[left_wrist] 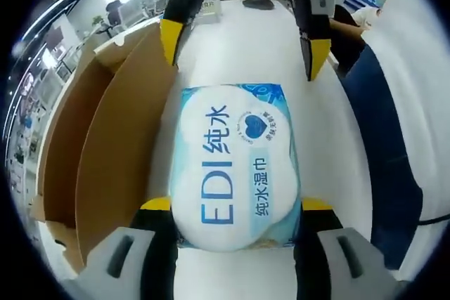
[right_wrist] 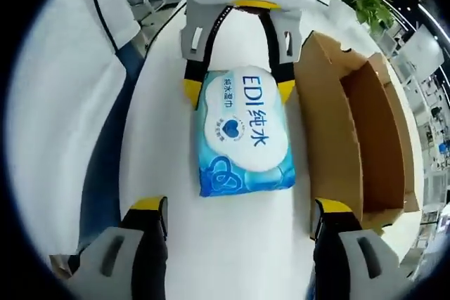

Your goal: Operate the shoe box by opening the lid, removing the specified soft item, and placing it in the target area until the item is outside and the box remains undamaged.

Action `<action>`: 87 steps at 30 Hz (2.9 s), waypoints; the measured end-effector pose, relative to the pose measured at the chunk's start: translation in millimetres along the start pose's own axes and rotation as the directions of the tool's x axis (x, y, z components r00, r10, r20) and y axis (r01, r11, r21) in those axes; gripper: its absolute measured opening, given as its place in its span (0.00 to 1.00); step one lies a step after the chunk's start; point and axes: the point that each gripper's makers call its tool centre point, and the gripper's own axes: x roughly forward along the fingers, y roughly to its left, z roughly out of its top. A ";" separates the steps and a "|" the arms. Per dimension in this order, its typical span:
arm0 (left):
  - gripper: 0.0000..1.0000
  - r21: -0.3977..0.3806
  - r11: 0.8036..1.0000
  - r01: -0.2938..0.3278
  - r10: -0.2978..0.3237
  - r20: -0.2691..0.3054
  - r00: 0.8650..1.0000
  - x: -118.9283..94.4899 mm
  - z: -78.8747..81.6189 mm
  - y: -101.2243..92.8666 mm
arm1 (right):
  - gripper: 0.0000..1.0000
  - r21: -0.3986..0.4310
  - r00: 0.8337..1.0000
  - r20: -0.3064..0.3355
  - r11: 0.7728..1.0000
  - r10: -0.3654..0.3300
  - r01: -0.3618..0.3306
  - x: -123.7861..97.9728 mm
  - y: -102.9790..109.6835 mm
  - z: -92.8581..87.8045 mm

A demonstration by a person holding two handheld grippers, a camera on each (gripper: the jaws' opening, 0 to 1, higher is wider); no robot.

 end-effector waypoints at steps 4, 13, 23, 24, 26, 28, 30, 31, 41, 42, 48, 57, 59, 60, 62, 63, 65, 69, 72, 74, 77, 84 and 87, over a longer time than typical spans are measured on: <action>0.66 -0.008 1.000 -0.004 0.004 -0.014 1.000 2.5 4.8 -0.2 | 0.87 0.018 0.999 0.045 1.000 -0.020 0.020 -17.7 -3.3 -2.1; 0.67 -0.002 1.000 -0.006 0.006 -0.044 0.999 7.9 13.6 3.6 | 0.86 0.107 0.994 0.088 0.993 -0.068 0.059 -55.7 -11.7 -8.8; 0.67 0.015 1.000 0.001 -0.001 -0.042 0.999 12.9 24.9 7.2 | 0.85 0.218 0.970 0.187 0.970 -0.154 0.112 -119.0 -19.3 9.4; 0.67 0.018 1.000 0.002 -0.002 -0.043 0.999 14.3 27.4 8.2 | 0.84 0.223 0.969 0.188 0.968 -0.161 0.118 -123.3 -20.3 9.2; 0.67 0.021 1.000 0.003 -0.002 -0.043 0.999 16.0 30.5 9.3 | 0.84 0.249 0.965 0.193 0.960 -0.178 0.127 -134.1 -21.6 8.6; 0.67 0.022 1.000 0.005 -0.004 -0.042 0.999 17.0 32.9 9.8 | 0.82 0.284 0.964 0.203 0.953 -0.169 0.107 -140.8 -19.8 7.9; 0.67 0.022 1.000 0.007 -0.006 -0.041 0.999 18.7 34.9 10.3 | 0.81 0.268 0.967 0.188 0.956 -0.173 0.119 -147.9 -22.0 1.8; 0.67 0.025 1.000 0.008 -0.007 -0.043 0.999 18.9 36.7 10.1 | 0.81 0.259 0.970 0.170 0.958 -0.171 0.124 -152.4 -22.3 -3.7; 0.67 0.025 1.000 0.008 -0.007 -0.036 0.999 28.5 56.1 13.6 | 0.78 0.322 0.970 0.147 0.936 -0.194 0.139 -182.9 -22.9 -25.2; 0.66 0.025 1.000 0.008 -0.007 -0.036 0.999 29.2 57.8 13.8 | 0.78 0.333 0.970 0.139 0.932 -0.197 0.142 -183.7 -23.2 -28.8; 0.66 0.031 0.999 0.007 -0.006 -0.036 0.999 37.2 74.4 15.7 | 0.78 0.358 0.968 0.126 0.920 -0.219 0.161 -193.9 -24.0 -44.6; 0.66 0.033 0.999 0.007 -0.006 -0.024 1.000 52.5 105.5 17.8 | 0.77 0.398 0.968 0.120 0.903 -0.223 0.158 -194.2 -18.6 -65.0; 0.66 0.034 0.999 0.007 -0.006 -0.023 1.000 54.3 110.5 18.0 | 0.77 0.405 0.967 0.122 0.901 -0.226 0.159 -195.4 -17.2 -68.3; 0.66 0.037 0.999 0.007 -0.006 -0.022 1.000 55.2 112.6 18.2 | 0.77 0.405 0.967 0.122 0.900 -0.226 0.159 -195.7 -16.9 -68.8; 0.66 0.039 0.999 0.008 -0.007 -0.023 1.000 57.7 117.8 18.8 | 0.77 0.407 0.965 0.127 0.899 -0.232 0.162 -197.4 -15.7 -71.4; 0.66 0.044 0.999 0.008 -0.007 -0.023 1.000 58.7 120.5 18.8 | 0.77 0.413 0.965 0.125 0.896 -0.232 0.162 -197.7 -14.9 -73.1; 0.66 0.044 0.999 0.009 -0.008 -0.023 1.000 60.8 124.8 18.8 | 0.77 0.418 0.965 0.122 0.894 -0.234 0.164 -197.9 -13.6 -76.4; 0.66 0.042 0.999 0.007 -0.006 -0.019 1.000 65.6 134.9 19.4 | 0.77 0.438 0.966 0.113 0.884 -0.234 0.163 -198.2 -10.3 -84.5; 0.66 0.039 0.999 0.003 -0.003 -0.018 1.000 69.8 143.4 20.9 | 0.77 0.445 0.965 0.113 0.881 -0.236 0.163 -199.5 -8.6 -88.8; 0.66 0.039 0.999 0.002 -0.001 -0.018 1.000 72.3 148.1 21.5 | 0.77 0.452 0.965 0.115 0.877 -0.236 0.160 -199.3 -8.0 -91.3; 0.66 0.039 0.999 0.002 -0.002 -0.017 1.000 75.6 155.6 21.3 | 0.77 0.457 0.966 0.108 0.875 -0.234 0.161 -198.5 -6.7 -96.2; 0.67 0.040 0.999 0.005 -0.005 -0.007 1.000 85.0 174.3 23.7 | 0.77 0.477 0.963 0.116 0.864 -0.242 0.160 -199.4 -6.1 -102.9; 0.67 0.045 0.999 0.007 -0.007 0.000 1.000 89.3 183.0 26.3 | 0.77 0.485 0.965 0.114 0.861 -0.237 0.154 -198.5 -4.5 -105.4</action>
